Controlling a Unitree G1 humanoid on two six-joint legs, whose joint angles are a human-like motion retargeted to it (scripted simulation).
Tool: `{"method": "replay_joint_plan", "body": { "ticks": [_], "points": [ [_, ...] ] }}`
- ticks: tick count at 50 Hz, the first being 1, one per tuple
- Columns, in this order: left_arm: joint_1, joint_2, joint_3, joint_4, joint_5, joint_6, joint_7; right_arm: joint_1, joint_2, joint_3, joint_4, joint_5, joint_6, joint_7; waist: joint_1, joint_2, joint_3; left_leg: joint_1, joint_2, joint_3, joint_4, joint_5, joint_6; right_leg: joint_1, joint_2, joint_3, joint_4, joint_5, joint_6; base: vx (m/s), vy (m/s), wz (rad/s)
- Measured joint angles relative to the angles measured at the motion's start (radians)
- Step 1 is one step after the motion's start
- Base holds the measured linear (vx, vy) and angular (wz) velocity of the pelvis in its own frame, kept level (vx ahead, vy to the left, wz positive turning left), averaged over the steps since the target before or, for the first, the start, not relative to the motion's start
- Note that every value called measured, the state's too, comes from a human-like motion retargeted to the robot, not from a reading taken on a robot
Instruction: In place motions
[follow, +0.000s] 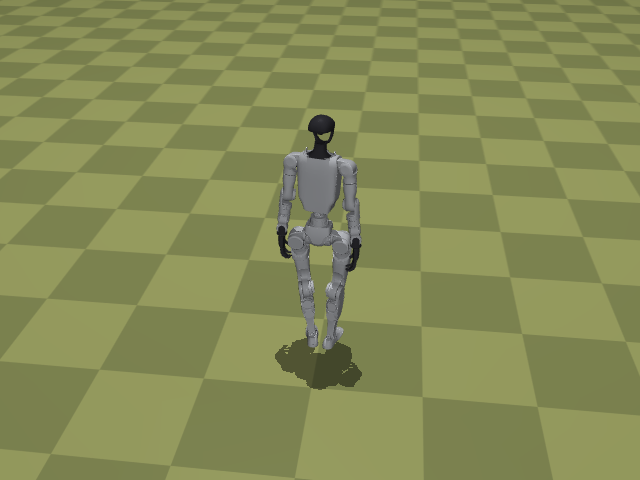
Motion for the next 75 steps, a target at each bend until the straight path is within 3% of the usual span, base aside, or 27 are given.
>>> {"method": "replay_joint_plan", "body": {
  "ticks": [7,13,20,30,45,62,75],
  "points": [
    [-0.013,0.000,0.001,-0.014,0.001,-0.002,-0.006,-0.021,0.000,0.018,-0.012,0.015,-0.004,0.000,-0.035,0.004,0.004,-0.024,-0.002,-0.008,-0.009,0.012,0.010,-0.040,0.002,-0.017,0.027,0.029,0.020,-0.07,0.10,-0.05],
    [-0.018,0.007,0.004,-0.016,0.011,0.002,-0.003,-0.036,-0.003,0.032,-0.013,0.013,-0.005,-0.002,-0.048,0.016,0.008,-0.037,0.016,0.005,-0.003,0.018,0.012,-0.040,0.003,0.026,0.089,-0.013,0.069,-0.06,0.07,-0.07],
    [-0.003,0.017,0.003,-0.021,0.022,0.004,-0.009,-0.015,-0.009,0.029,0.006,0.009,-0.003,0.007,-0.005,-0.021,-0.001,0.005,-0.020,0.028,-0.012,0.019,0.012,0.026,-0.018,0.045,0.035,-0.017,0.025,0.07,0.03,-0.12],
    [0.016,0.024,0.003,-0.027,0.036,0.004,-0.011,-0.044,-0.017,0.034,0.011,0.017,-0.001,0.002,-0.004,0.003,0.006,0.014,-0.019,0.016,-0.044,0.044,0.013,0.039,-0.009,0.027,0.034,-0.030,0.029,-0.02,0.02,0.03],
    [0.009,0.021,0.031,-0.048,0.040,0.010,-0.024,-0.008,-0.031,0.050,0.113,0.003,0.010,-0.014,0.159,-0.007,-0.011,-0.042,-0.094,-0.163,-0.026,0.115,0.013,0.127,-0.046,-0.196,-0.005,-0.094,0.043,0.06,0.14,0.96],
    [-0.031,0.034,0.052,0.011,0.052,0.014,-0.004,0.008,0.019,0.041,0.074,-0.048,0.006,-0.037,0.423,-0.064,0.049,-0.052,-0.180,-0.291,-0.010,0.171,-0.030,0.225,-0.089,-0.471,0.037,-0.204,0.096,-0.06,0.17,1.14],
    [-0.068,0.038,0.047,0.009,0.030,0.011,0.000,0.000,0.029,0.066,0.032,-0.054,-0.019,-0.028,0.373,-0.074,0.031,-0.042,-0.150,-0.255,-0.023,0.158,-0.029,0.206,-0.075,-0.420,0.038,-0.196,0.091,0.02,-0.04,-0.23]
  ]
}}
